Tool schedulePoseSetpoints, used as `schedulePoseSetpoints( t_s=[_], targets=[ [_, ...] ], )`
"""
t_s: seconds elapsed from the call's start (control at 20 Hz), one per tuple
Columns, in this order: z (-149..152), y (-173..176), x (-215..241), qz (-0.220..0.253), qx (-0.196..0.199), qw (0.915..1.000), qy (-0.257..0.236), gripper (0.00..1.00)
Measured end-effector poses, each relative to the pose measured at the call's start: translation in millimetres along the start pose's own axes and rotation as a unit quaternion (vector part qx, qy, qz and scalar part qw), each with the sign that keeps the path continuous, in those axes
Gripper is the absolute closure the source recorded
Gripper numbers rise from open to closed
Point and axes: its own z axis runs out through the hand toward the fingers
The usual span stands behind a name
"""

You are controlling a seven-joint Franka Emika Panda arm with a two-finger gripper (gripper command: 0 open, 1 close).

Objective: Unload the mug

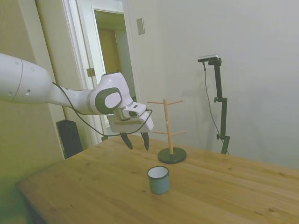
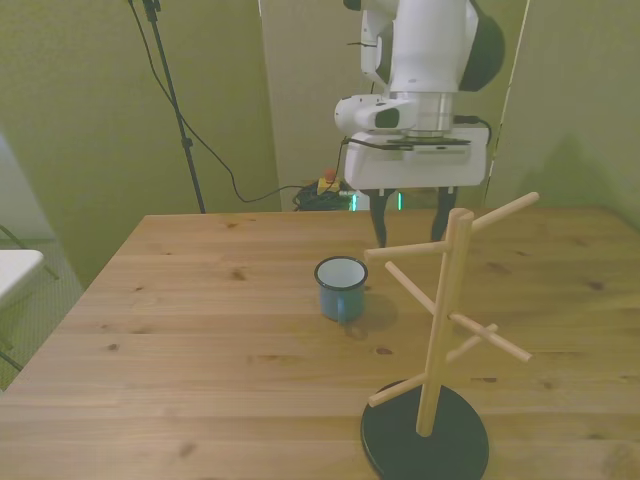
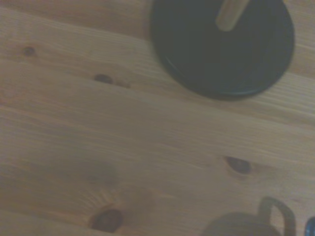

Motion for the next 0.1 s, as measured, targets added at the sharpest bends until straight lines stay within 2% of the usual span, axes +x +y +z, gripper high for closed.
schedulePoseSetpoints(
  t_s=[0.1],
  targets=[
    [-0.5, -13.5, -4.4, 0.003, 0.01, 0.9999, -0.005, 0.0]
  ],
)
